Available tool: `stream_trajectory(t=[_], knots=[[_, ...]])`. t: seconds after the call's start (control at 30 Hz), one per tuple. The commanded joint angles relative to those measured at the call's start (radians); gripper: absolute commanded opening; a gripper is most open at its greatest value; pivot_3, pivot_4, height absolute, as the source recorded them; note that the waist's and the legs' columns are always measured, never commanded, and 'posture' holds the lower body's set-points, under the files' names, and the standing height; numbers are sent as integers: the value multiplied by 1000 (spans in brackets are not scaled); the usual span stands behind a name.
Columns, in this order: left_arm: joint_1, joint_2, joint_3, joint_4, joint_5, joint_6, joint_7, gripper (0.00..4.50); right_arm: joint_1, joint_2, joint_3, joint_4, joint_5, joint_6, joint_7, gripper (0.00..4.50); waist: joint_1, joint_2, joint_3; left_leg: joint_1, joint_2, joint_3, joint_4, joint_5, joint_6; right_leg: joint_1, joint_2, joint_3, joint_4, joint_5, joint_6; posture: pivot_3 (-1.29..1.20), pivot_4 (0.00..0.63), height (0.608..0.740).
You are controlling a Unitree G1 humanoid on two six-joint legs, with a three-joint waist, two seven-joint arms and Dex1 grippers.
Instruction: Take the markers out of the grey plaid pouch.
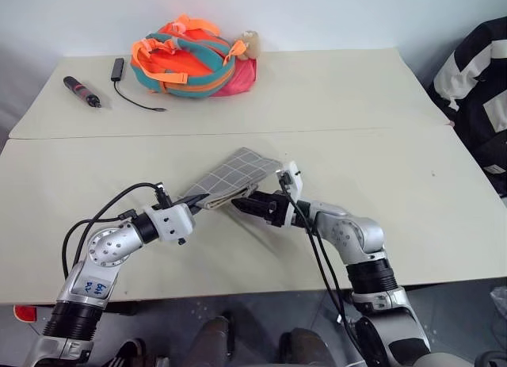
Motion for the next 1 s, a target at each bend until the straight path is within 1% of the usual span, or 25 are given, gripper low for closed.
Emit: stream_trajectory(t=[0.03, 0.17, 0.23, 0.3, 0.43, 0.53, 0.57, 0.6, 0.67, 0.8, 0.97, 1.0], knots=[[-4, -1, 7, -50, -4, -8, 6, 0, 9, -25, 22, -23, -22, -44, 22, 1434, 0, 0, 0, 0, 0, 0, 0, 0, 0, 0, 0, 0, 0, 0, 0, 0, 150, 740], [-1, -2, 6, -52, -2, -8, 7, 0, 13, -51, 44, -17, -47, -79, 44, 37, 1, 0, 0, 0, 0, 0, 0, 0, 0, 0, 0, 0, 0, 0, 0, 0, 150, 740], [-1, -1, 7, -52, -1, -6, 7, 0, 16, -68, 66, -22, -68, -99, 61, 37, 1, 0, 0, 0, 0, 0, 0, 0, 0, 0, 0, 0, 0, 0, 0, 0, 150, 740], [-2, -1, 9, -47, 5, -7, 12, 0, 33, -109, 126, -59, -106, -134, 107, 37, 0, 0, 0, 0, 0, 0, 0, 0, 0, 0, 0, 0, 0, 0, 0, 0, 150, 740], [-5, -4, 4, -40, 19, -6, 16, 0, 54, -140, 181, -131, -133, -172, 136, 37, 1, 0, 0, 0, 0, 0, 0, 0, 0, 0, 0, 0, 0, 0, 0, 0, 150, 740], [2, -10, -21, -23, 63, -5, 24, 0, 69, -205, 264, -187, -212, -255, 182, 37, 1, 0, 0, 0, 0, 0, 0, 0, 0, 0, 0, 0, -1, 0, 0, 0, 150, 740], [6, -14, -31, -22, 76, -8, 24, 0, 71, -212, 275, -194, -229, -278, 180, 37, 2, 0, 0, 0, 0, 0, 0, -1, 0, 0, 0, 0, -1, 0, 0, 0, 150, 740], [12, -18, -46, -23, 90, -14, 24, 0, 67, -191, 253, -201, -200, -251, 162, 37, 2, 0, 0, 0, 0, 1, 0, -1, 0, 0, 0, 0, -1, 0, 0, 0, 150, 740], [20, -27, -67, -27, 108, -18, 27, 0, 59, -183, 252, -211, -200, -253, 158, 37, 2, 0, 0, 0, 0, 1, 0, -1, 0, 0, 0, 0, -2, 0, 0, 0, 150, 740], [21, -42, -82, -28, 124, -12, 40, 0, 54, -188, 280, -212, -224, -294, 185, 37, 3, 0, 0, 0, 0, 0, 0, -1, 0, 0, 0, 0, -2, 0, 0, 0, 150, 740], [3, -36, -61, -16, 117, -1, 52, 0, 74, -226, 285, -247, -197, -288, 267, 37, 3, 0, 0, 0, 0, 0, 1, -1, 0, 0, 0, 0, -2, 0, 0, 0, 150, 740], [0, -33, -57, -11, 116, -3, 54, 0, 83, -241, 299, -252, -214, -303, 280, 37, 3, 0, 0, 0, 0, 0, 1, -1, 0, 1, 0, 0, -2, 0, 0, 0, 150, 740]])
